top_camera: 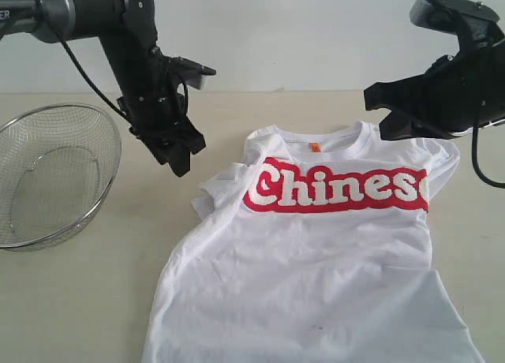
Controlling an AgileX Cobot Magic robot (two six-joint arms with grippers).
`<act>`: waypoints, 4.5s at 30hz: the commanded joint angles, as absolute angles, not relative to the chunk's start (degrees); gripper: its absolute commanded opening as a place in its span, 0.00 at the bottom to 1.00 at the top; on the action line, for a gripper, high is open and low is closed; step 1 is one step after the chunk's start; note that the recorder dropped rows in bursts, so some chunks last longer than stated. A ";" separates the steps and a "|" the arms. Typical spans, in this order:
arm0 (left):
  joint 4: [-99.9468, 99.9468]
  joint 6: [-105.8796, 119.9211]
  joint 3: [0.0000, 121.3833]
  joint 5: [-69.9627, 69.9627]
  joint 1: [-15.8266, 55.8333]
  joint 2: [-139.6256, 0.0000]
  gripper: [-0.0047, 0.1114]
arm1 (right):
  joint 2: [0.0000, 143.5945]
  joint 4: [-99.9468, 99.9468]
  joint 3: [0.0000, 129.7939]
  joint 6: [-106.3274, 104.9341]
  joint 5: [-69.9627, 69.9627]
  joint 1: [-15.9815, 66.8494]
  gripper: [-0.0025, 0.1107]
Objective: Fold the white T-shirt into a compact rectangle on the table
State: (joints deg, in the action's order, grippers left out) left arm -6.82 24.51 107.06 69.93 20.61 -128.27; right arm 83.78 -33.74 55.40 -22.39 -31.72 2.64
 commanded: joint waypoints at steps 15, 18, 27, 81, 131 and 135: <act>-7.99 49.86 100.55 65.66 21.39 -128.49 0.41 | 82.92 -33.85 55.40 -23.16 -31.71 2.28 0.02; -8.79 51.77 100.55 62.99 21.39 -128.49 0.41 | 82.92 -33.85 55.40 -23.29 -31.71 2.28 0.02; -15.46 58.93 100.55 62.51 21.39 -128.49 0.41 | 82.92 -33.85 55.40 -23.29 -31.71 2.28 0.02; -3.54 55.63 100.55 53.44 21.39 -127.72 0.08 | 83.14 -33.96 55.40 -23.87 -31.45 2.28 0.02; -20.04 49.25 96.08 69.96 21.28 -118.40 0.08 | 85.41 -37.17 55.40 -25.95 -34.49 2.42 0.02; -24.04 50.01 92.42 69.96 21.28 -118.61 0.08 | 85.41 -37.17 55.40 -25.95 -34.49 2.42 0.02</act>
State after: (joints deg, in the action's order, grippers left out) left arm -20.36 49.73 94.58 69.60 21.22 -118.93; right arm 85.51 -36.99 55.40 -25.42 -34.32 2.64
